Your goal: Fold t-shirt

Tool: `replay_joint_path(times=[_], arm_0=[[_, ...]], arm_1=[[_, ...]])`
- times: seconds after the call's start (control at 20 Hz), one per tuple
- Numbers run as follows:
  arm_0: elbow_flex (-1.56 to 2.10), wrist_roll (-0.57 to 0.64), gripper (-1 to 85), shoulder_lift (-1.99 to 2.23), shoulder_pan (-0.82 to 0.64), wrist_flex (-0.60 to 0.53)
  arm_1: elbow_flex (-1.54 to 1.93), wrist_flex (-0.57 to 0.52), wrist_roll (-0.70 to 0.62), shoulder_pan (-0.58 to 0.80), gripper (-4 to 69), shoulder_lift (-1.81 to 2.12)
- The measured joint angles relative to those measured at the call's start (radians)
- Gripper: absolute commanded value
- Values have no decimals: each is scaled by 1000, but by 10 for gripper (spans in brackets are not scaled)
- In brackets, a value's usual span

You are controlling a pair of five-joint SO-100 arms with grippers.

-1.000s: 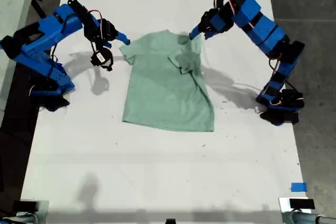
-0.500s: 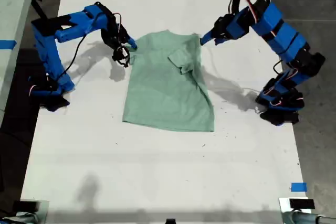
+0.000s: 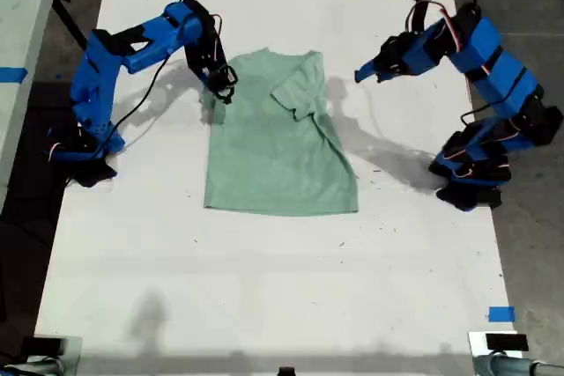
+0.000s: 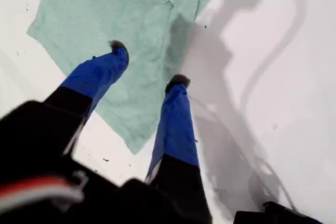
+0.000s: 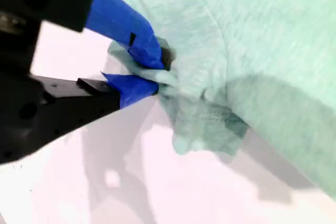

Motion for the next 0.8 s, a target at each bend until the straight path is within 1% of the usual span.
replay_joint_path(times=[0.3,0.45,0.55,0.65,0.8], arm_0=[[20,-41,23,152,-5,69],[20,-46,25,268,-3,80],[20,-60,27,316,34,80],[20,-80,27,322,103,32],[-15,-98,37,273,204,-72]], arm_1=[[75,-21,14,9,166,54],[112,-25,18,11,157,81],[133,-29,20,20,152,95],[153,-29,28,21,148,104],[178,-34,41,21,144,118]])
